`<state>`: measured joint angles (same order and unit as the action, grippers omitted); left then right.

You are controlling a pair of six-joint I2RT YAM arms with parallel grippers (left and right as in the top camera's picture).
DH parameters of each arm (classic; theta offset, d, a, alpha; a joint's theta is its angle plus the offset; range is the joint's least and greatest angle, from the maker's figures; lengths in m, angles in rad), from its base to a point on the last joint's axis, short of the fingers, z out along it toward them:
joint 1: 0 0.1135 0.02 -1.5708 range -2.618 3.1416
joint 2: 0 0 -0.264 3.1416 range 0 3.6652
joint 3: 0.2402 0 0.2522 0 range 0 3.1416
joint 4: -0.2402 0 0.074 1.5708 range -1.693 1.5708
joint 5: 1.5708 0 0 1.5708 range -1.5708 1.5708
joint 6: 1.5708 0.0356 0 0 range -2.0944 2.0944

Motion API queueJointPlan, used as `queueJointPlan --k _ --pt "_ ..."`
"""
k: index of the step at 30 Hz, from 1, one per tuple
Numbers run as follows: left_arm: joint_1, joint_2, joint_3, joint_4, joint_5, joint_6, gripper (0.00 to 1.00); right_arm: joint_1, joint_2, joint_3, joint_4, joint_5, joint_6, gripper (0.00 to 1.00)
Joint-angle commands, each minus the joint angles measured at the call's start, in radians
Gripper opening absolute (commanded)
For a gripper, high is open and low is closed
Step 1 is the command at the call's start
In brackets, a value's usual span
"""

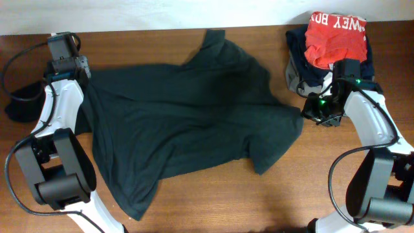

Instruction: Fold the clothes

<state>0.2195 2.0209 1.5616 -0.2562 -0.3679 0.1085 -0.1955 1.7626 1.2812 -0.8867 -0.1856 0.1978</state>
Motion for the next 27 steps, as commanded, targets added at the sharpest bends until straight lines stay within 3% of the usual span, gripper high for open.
queueJointPlan --k 1,2,6,9,11,13,23,27 --pt "0.005 0.003 0.014 0.011 -0.01 -0.015 0.53 0.006 -0.004 0.016 0.01 -0.007 -0.012 0.4" --pt "-0.003 0.002 0.014 0.009 -0.009 -0.016 0.99 0.006 -0.004 0.016 0.036 -0.045 -0.062 0.45" --pt "-0.023 -0.01 0.018 -0.029 0.08 -0.079 0.99 0.006 -0.004 0.018 0.141 -0.131 -0.13 0.53" --pt "-0.042 -0.047 0.022 -0.102 0.265 -0.178 0.99 0.034 -0.003 0.039 0.294 -0.148 -0.14 0.6" --pt "-0.061 -0.074 0.022 -0.151 0.406 -0.192 0.99 0.08 0.015 0.08 0.38 -0.146 -0.173 0.64" --pt "-0.079 -0.088 0.022 -0.188 0.455 -0.192 0.99 0.121 0.051 0.129 0.409 -0.135 -0.195 0.66" --pt "-0.195 -0.113 0.021 -0.386 0.443 -0.192 0.99 0.216 0.43 0.543 0.351 -0.069 -0.205 0.68" --pt "-0.226 -0.113 0.021 -0.423 0.393 -0.191 0.99 0.215 0.527 0.627 0.342 -0.051 -0.205 0.67"
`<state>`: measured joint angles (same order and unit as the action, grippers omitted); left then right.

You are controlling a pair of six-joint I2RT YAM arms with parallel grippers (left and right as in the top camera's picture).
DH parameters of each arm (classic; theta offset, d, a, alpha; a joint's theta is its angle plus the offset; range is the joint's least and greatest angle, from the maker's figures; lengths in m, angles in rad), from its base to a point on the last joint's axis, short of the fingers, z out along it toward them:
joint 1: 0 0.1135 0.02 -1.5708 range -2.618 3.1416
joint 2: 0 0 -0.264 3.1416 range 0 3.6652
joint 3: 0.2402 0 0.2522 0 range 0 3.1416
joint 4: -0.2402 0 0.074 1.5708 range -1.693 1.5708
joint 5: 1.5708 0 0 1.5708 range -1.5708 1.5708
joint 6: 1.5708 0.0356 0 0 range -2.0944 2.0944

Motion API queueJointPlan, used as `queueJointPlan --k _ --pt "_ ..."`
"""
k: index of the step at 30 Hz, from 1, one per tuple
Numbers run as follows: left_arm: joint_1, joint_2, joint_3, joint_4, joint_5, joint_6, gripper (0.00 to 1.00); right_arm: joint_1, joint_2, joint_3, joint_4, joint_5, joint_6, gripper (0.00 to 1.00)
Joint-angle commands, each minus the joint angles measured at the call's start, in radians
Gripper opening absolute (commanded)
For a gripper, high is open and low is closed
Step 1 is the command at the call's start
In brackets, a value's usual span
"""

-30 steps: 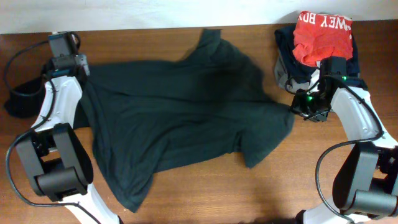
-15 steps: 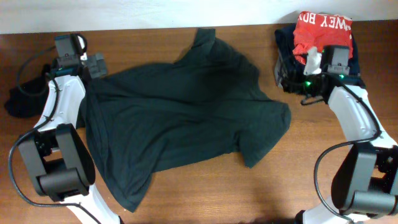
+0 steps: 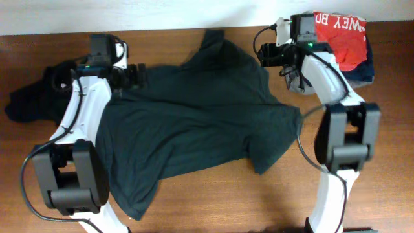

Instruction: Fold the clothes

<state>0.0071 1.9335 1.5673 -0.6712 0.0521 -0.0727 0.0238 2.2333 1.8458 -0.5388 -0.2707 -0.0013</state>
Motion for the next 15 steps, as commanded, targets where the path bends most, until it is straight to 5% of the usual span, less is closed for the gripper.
queueJointPlan --k 1,12,15 --pt "-0.018 -0.026 0.016 -0.009 -0.034 -0.01 0.99 -0.002 0.074 0.066 0.0 0.046 -0.006 0.64" --pt "-0.02 -0.026 0.016 -0.011 -0.041 -0.01 0.99 0.044 0.179 0.066 -0.007 0.151 -0.014 0.58" --pt "-0.02 -0.026 0.016 -0.015 -0.041 -0.01 0.99 0.05 0.195 0.066 -0.013 0.15 -0.014 0.48"
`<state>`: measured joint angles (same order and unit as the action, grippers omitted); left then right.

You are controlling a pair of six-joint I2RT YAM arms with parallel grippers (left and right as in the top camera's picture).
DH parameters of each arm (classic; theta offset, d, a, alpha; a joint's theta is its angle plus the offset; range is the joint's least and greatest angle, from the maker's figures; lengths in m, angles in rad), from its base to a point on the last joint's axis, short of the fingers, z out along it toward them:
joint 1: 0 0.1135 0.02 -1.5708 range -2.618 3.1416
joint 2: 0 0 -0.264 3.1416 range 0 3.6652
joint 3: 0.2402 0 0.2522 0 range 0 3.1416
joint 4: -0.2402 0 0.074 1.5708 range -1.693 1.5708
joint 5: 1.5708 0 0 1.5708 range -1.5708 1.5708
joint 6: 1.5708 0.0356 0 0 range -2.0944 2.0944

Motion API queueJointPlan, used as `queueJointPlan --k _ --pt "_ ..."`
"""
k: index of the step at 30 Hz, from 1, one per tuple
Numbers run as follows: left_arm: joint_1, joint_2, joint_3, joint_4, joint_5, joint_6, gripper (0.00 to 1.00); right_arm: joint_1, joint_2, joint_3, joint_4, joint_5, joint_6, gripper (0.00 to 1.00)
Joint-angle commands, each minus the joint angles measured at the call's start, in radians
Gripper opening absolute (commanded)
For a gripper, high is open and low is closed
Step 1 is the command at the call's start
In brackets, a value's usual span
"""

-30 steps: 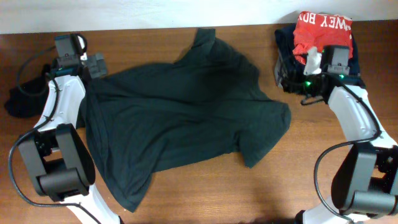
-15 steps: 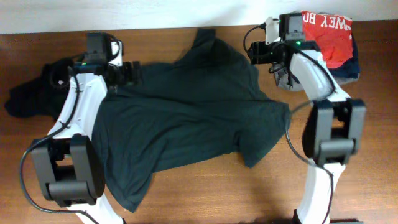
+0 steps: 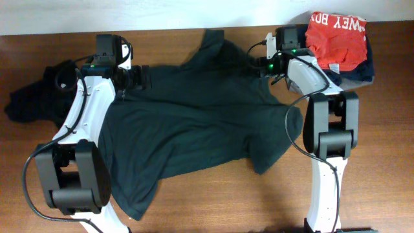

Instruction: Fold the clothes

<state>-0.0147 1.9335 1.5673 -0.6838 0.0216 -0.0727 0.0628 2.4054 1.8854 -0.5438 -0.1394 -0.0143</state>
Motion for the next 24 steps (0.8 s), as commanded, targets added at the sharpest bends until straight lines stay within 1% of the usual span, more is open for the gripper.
queueJointPlan --k 1,5,8,10,14,21,22,23,24 --pt "0.002 -0.026 0.016 -0.003 -0.011 -0.01 0.99 0.013 0.026 0.026 -0.015 0.02 -0.001 0.45" --pt "0.002 -0.026 0.016 0.001 -0.011 -0.01 0.99 0.014 0.027 0.027 -0.02 0.021 0.0 0.34" --pt "0.002 -0.026 0.016 0.001 -0.011 -0.01 0.99 0.006 0.026 0.039 -0.024 0.026 0.01 0.21" --pt "0.002 -0.026 0.016 0.001 -0.01 -0.01 0.99 -0.006 0.026 0.063 -0.043 0.061 0.034 0.11" --pt "0.002 -0.024 0.016 0.004 -0.01 -0.01 0.99 -0.039 0.026 0.154 -0.124 0.138 0.033 0.08" --pt "0.002 -0.024 0.016 0.009 -0.01 -0.01 0.99 -0.121 0.026 0.333 -0.266 0.151 0.029 0.08" --pt "0.002 -0.024 0.016 0.011 -0.01 -0.01 0.99 -0.13 0.026 0.347 -0.28 0.151 0.029 0.11" --pt "0.002 -0.024 0.016 0.014 -0.011 -0.01 0.99 -0.137 0.026 0.358 -0.293 0.151 0.029 0.21" --pt "0.002 -0.024 0.016 0.017 -0.011 -0.01 0.99 -0.141 0.026 0.362 -0.3 0.151 0.029 0.34"
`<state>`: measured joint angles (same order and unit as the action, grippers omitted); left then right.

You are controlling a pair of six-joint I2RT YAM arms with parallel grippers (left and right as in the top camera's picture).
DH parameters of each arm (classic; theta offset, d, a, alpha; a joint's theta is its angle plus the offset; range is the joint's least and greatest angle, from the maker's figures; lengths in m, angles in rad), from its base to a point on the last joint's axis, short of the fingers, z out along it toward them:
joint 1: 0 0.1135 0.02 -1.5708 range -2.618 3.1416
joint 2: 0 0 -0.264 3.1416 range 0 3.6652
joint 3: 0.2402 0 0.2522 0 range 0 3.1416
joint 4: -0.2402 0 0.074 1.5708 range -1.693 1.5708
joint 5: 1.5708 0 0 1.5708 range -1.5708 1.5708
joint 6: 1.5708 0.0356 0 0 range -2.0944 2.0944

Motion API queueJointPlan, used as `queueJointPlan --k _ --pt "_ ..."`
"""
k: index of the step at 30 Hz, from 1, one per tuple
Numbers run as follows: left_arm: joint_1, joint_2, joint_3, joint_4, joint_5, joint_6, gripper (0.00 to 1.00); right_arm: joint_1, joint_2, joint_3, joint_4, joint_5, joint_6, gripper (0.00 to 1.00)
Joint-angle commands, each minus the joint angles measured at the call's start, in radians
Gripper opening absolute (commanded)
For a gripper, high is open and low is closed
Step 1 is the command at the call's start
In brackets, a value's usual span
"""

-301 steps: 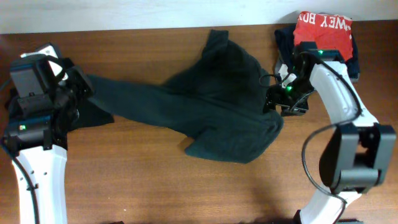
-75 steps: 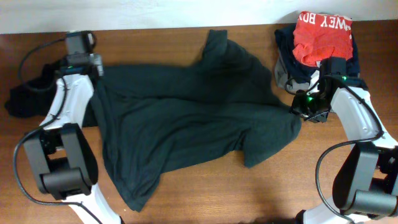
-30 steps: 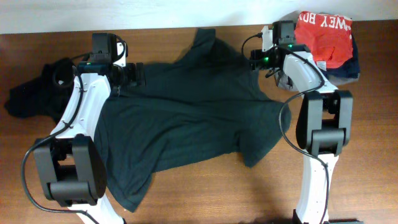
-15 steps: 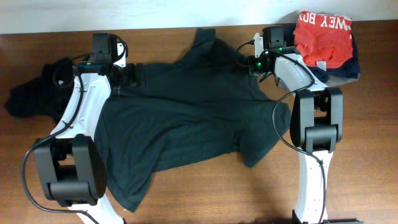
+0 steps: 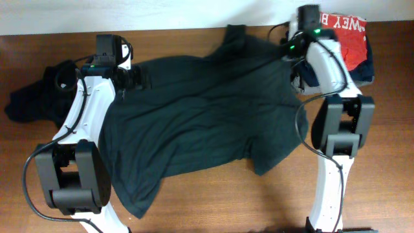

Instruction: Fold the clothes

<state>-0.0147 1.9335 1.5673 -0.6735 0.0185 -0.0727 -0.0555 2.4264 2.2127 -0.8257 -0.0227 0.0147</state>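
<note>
A dark green T-shirt (image 5: 200,123) lies spread across the wooden table (image 5: 362,194), its upper edge drawn fairly taut between my two grippers. My left gripper (image 5: 140,77) sits at the shirt's upper left edge, apparently shut on the cloth. My right gripper (image 5: 288,53) is at the shirt's upper right corner, shut on the fabric near the back edge. A sleeve (image 5: 236,33) points toward the wall. The fingertips of both grippers are partly hidden by cloth.
A pile of clothes, with a red garment with white letters (image 5: 346,35) on top of navy pieces, sits at the back right, just behind my right arm. A black garment (image 5: 29,103) lies bunched at the left edge. The white wall runs along the back.
My right gripper has moved right and back, toward the red pile, taking the shirt's upper right part with it. The shirt now reaches farther right. My left gripper has stayed put.
First both arms were off the shirt, the left at the far left, the right beside the pile. Then both grippers reached the shirt's upper edge, and stayed there. Now the right one has drawn its corner rightward, stretching the top edge.
</note>
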Motion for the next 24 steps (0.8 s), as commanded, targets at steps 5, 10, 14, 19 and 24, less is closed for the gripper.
queueJointPlan --k 5,10,14,19,24 --pt "0.004 -0.024 0.016 0.018 -0.035 -0.01 0.99 -0.024 0.005 0.036 -0.05 0.035 -0.016 0.68" --pt "0.033 -0.024 0.016 0.039 -0.044 -0.002 0.99 -0.023 -0.006 0.084 -0.097 0.008 -0.023 0.76" --pt "0.092 -0.024 0.037 0.063 0.014 -0.002 0.99 -0.011 -0.008 0.179 -0.156 -0.094 -0.045 0.76" --pt "0.178 0.005 0.114 0.067 0.1 0.002 0.99 0.044 -0.007 0.235 -0.16 -0.101 -0.055 0.75" --pt "0.2 0.109 0.21 0.073 0.117 0.021 0.99 0.108 0.015 0.235 -0.094 -0.1 -0.063 0.75"
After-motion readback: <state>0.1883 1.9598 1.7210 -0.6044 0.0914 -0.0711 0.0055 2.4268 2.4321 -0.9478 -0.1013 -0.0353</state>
